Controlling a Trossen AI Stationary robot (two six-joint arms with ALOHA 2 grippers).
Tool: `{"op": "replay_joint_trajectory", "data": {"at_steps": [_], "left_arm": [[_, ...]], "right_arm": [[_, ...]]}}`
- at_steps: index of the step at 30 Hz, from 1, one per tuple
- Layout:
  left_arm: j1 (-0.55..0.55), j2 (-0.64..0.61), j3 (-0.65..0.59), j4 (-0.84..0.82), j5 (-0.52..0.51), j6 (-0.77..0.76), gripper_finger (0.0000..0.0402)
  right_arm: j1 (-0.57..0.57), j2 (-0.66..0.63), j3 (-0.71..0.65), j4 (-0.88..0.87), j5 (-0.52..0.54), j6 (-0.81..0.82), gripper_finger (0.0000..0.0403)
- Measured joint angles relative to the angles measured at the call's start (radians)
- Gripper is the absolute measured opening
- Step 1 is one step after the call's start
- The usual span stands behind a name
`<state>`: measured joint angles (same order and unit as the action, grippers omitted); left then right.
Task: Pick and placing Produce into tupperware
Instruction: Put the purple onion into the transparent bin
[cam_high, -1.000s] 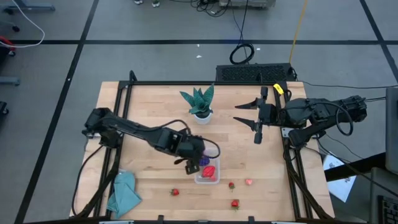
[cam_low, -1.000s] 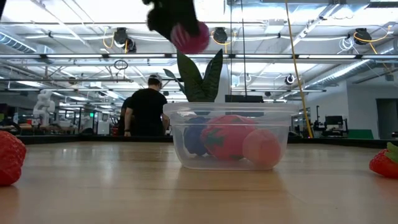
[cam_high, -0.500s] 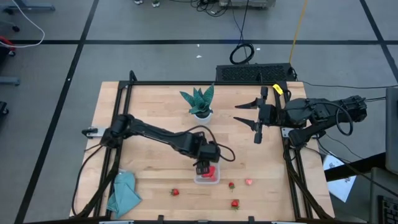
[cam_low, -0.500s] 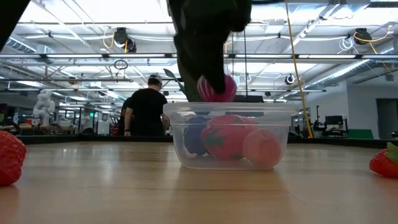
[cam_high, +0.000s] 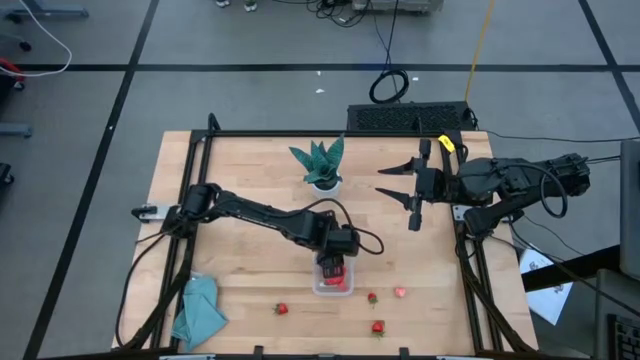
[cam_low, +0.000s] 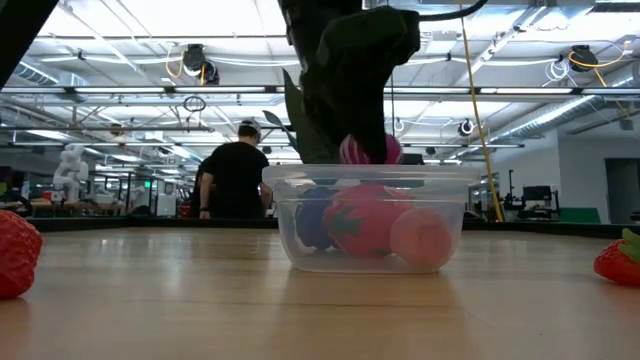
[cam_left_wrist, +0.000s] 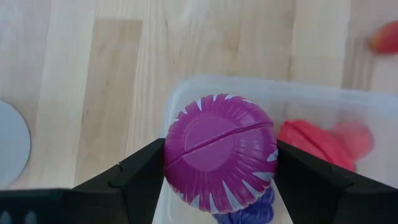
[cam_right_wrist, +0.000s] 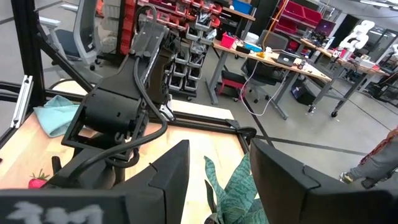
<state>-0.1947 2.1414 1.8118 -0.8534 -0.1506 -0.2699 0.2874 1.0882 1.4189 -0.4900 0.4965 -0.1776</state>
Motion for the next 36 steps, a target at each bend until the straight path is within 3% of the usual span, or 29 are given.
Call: {"op": "replay_joint_trajectory", "data": {"at_steps": [24,36], "left_arm": [[-0.005,0.045,-0.002,0.02,0.039,-0.005,0.0273],[-0.005,0.042,-0.002,0.019,-0.015,-0.001,0.0273]], "right_arm": [[0.0,0.0,0.0,-0.001,0.0,0.0,0.016],[0.0,0.0,0.0,-0.008,0.0,0.001,0.016]]}}
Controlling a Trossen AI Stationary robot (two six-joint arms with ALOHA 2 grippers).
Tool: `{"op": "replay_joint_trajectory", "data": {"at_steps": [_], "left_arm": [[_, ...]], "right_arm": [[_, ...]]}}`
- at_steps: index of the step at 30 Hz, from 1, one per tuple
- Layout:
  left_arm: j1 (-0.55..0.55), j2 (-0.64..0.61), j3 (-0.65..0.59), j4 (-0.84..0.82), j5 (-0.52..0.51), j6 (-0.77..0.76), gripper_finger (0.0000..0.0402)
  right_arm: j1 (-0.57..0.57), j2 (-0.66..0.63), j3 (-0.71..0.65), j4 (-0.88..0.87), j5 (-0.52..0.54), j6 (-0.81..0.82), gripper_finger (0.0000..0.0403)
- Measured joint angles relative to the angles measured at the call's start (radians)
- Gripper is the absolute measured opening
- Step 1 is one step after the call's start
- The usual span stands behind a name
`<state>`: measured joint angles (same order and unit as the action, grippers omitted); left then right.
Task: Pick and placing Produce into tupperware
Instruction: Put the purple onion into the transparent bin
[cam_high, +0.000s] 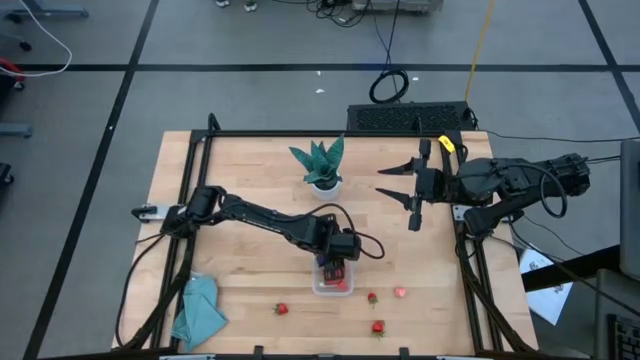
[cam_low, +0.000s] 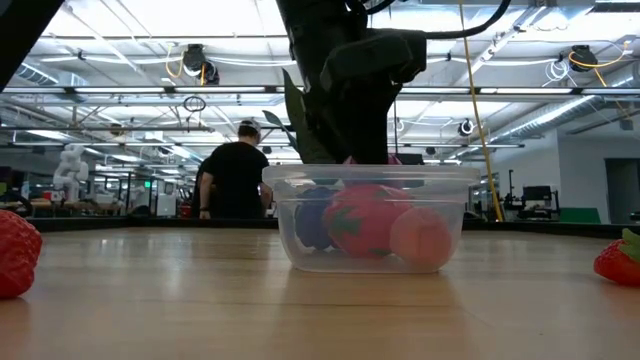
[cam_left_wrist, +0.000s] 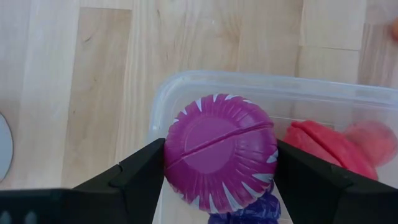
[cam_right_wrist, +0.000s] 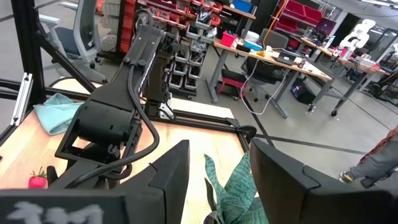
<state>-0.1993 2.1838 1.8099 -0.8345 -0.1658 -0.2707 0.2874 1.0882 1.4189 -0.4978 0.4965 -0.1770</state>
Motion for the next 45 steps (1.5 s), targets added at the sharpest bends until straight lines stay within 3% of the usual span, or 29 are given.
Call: {"op": "replay_joint_trajectory", "data": {"at_steps": [45], "left_arm": [[-0.006,0.0,0.0,-0.005,0.035,-0.013,0.0276]], "right_arm": [[0.0,0.0,0.0,-0.008,0.0,0.008,0.016]]}}
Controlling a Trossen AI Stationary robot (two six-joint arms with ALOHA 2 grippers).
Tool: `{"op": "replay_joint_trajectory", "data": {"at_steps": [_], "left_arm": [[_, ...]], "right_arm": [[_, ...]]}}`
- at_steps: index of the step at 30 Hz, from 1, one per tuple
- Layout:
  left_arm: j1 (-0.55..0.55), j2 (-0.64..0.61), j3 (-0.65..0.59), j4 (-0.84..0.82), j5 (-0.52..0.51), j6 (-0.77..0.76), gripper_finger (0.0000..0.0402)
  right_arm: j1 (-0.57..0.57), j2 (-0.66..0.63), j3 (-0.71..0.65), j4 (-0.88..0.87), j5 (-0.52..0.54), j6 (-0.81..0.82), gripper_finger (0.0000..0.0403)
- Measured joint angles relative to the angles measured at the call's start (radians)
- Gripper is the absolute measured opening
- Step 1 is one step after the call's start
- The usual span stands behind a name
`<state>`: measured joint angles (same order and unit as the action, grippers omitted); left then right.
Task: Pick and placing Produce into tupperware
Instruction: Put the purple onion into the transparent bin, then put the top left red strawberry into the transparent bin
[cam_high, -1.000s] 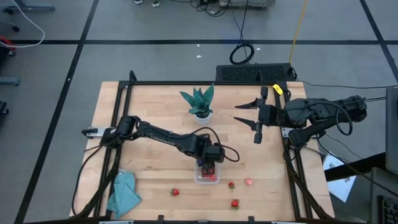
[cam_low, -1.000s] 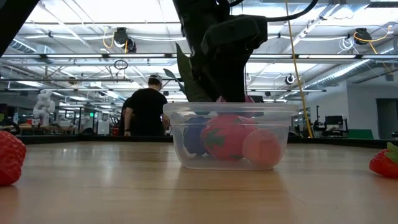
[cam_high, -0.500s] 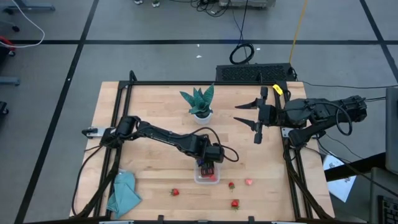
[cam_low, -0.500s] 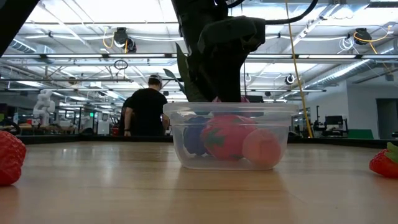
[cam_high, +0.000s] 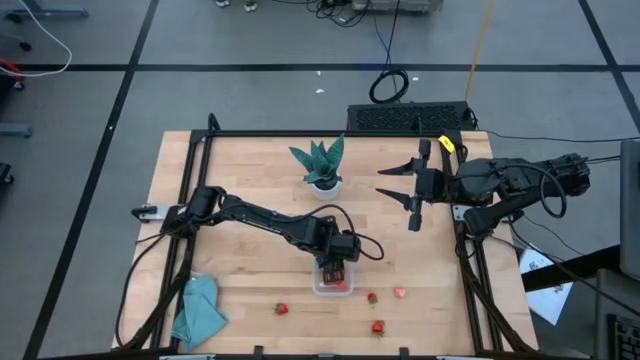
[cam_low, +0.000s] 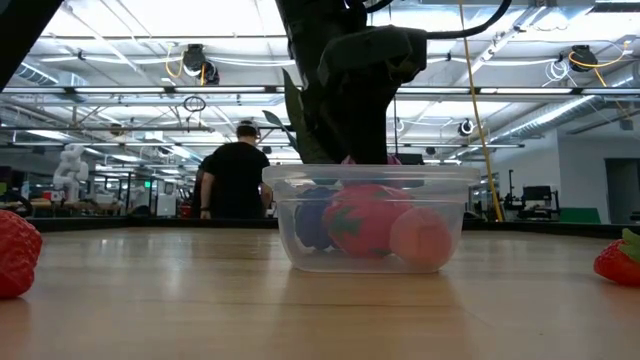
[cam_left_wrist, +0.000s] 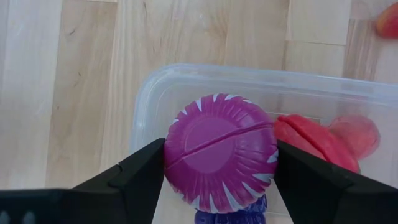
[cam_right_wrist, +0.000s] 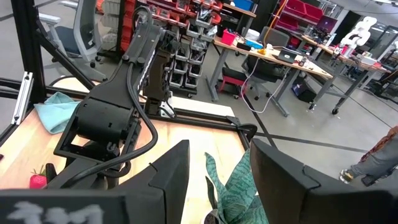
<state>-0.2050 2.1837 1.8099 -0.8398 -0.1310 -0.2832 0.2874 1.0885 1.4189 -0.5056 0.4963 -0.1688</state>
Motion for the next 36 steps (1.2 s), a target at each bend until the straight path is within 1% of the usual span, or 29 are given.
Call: {"op": "replay_joint_trajectory", "data": {"at_steps": [9,15,18,21,25,29,33,36], "left_arm": [[0.0,0.0,0.0,0.006,0.0,0.0,0.031],[0.0,-0.004,0.0,0.002,0.0,0.004,0.0317],[0.001,-0.018,0.006,-0.036,-0.001,0.023,0.0317],[0.0,-0.037,0.027,-0.144,-0.004,0.015,0.0317],[-0.017,-0.075,0.032,-0.33,-0.001,-0.072,0.0317],[-0.087,-0.088,0.032,-0.475,0.001,-0.178,0.0317],[-0.174,-0.088,0.032,-0.501,0.004,-0.265,0.0317],[-0.224,-0.088,0.032,-0.486,0.045,-0.345,0.0317]], "right_arm": [[0.0,0.0,0.0,0.0,0.0,0.0,0.016],[0.0,0.0,0.0,0.0,0.0,0.0,0.016],[0.0,0.0,0.0,0.0,0.0,0.004,0.016],[0.0,0.0,0.0,-0.001,0.0,0.008,0.016],[0.0,0.0,0.0,-0.003,-0.001,0.011,0.016],[0.0,0.0,0.0,-0.013,-0.001,0.014,0.016],[0.0,0.0,0.0,-0.019,-0.001,0.018,0.016],[0.0,0.0,0.0,-0.017,-0.001,0.018,0.016]]}}
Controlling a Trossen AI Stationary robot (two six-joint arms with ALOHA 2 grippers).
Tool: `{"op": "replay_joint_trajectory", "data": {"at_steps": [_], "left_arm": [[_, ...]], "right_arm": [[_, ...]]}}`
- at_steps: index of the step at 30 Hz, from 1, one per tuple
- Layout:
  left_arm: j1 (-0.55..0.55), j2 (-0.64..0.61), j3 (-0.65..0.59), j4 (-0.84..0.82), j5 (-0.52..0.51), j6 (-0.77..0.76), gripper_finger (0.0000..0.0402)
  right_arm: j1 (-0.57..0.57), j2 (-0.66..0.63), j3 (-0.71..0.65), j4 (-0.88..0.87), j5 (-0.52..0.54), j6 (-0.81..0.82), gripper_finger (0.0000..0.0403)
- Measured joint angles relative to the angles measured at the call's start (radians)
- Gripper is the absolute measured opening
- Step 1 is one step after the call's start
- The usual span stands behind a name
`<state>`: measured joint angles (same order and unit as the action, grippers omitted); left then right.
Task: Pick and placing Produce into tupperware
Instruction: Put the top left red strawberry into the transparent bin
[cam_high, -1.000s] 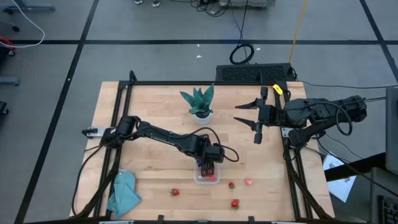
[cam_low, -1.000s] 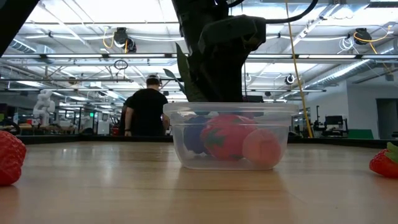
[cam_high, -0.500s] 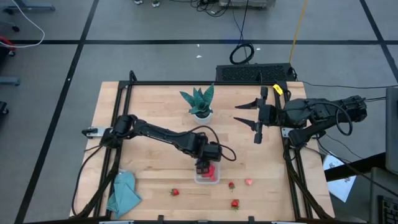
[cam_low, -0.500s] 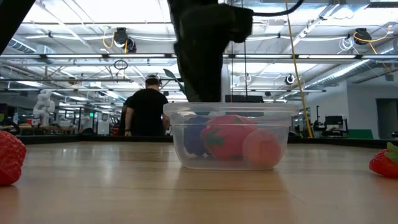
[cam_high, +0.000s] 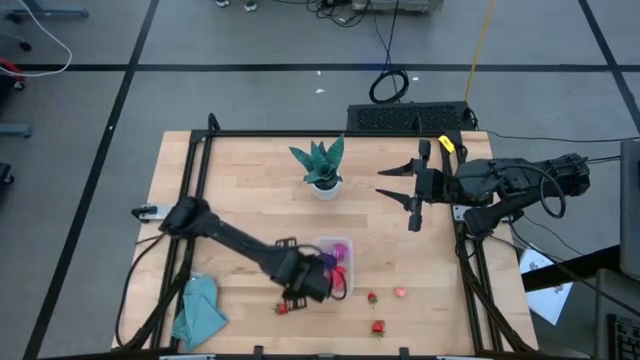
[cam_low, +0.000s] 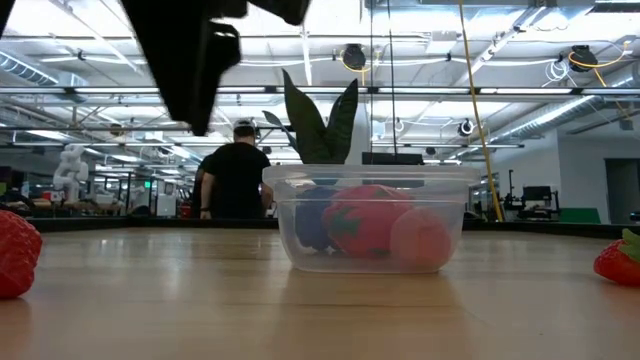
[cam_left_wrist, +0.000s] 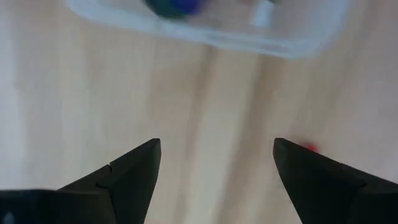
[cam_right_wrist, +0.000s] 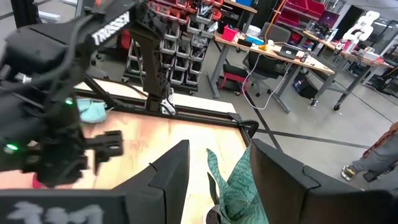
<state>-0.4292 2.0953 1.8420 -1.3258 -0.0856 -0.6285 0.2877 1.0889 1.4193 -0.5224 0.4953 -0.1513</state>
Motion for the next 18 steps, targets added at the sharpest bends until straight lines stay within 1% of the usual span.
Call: {"op": "replay_joint_trajectory", "data": {"at_steps": [6,12,14,18], "left_arm": [[-0.073,0.0,0.0,0.006,0.024,-0.175,0.0317],[-0.152,0.0,0.0,0.12,0.029,-0.19,0.0317],[-0.172,0.0,0.0,0.134,0.01,-0.198,0.0317],[-0.195,0.013,-0.001,0.139,0.007,-0.221,0.0317]], "right_arm": [[0.0,0.0,0.0,0.002,-0.001,0.008,0.016],[0.0,0.0,0.0,0.013,-0.002,0.024,0.016],[0.0,0.0,0.0,0.016,-0.002,0.039,0.016],[0.0,0.0,0.0,0.013,-0.003,0.054,0.016]]}}
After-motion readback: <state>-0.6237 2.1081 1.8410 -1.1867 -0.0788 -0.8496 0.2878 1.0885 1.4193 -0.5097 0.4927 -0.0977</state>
